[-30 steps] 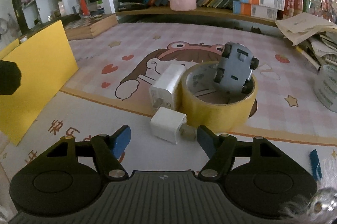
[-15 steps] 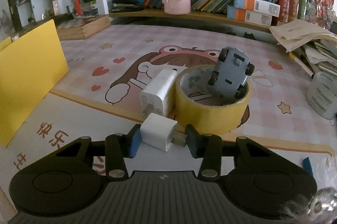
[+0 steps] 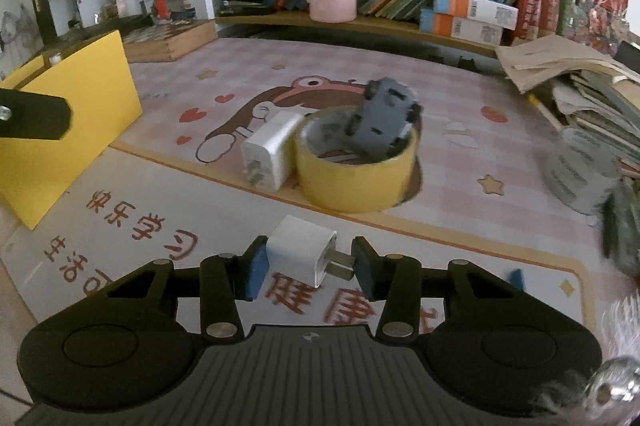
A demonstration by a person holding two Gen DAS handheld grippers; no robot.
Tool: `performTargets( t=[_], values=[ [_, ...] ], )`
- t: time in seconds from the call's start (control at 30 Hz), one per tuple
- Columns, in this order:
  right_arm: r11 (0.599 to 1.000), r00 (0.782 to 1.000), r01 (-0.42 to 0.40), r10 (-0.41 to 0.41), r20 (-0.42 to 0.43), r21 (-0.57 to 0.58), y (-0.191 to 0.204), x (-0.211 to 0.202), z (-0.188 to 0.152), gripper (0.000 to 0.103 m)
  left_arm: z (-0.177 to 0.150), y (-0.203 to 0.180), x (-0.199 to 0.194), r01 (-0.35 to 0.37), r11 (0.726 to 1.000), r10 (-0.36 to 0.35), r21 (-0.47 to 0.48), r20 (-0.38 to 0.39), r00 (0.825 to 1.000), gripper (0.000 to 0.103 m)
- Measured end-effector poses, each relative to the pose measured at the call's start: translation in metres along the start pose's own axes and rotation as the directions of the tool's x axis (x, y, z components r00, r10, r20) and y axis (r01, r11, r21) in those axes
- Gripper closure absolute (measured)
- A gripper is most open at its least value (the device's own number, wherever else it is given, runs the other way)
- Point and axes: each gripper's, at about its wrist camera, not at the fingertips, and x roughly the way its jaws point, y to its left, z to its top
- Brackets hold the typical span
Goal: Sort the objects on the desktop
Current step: 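Lift the small white charger off the mat with the right tool, then close the left tool on the larger white charger while the right tool holds its charger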
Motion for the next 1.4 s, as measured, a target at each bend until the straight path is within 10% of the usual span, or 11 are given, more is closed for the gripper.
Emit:
performTargets(
  t=[0.87, 1.4],
  values=[
    [0.996, 0.998, 0.059, -0.060, 0.024, 0.065, -0.046, -0.043, -0.014, 0.062, 0.013, -0.067, 0.093, 0.178, 0.969, -0.163, 0.169, -0.095, 0.982, 0.013],
    [0.995, 0.996, 0.090, -0.088, -0.028, 0.052, -0.060, -0.050, -0.022, 0.062, 0.013, -0.074, 0.151, 0.112, 0.973, -0.082, 0.201, -0.153, 0.985, 0.061]
  ],
)
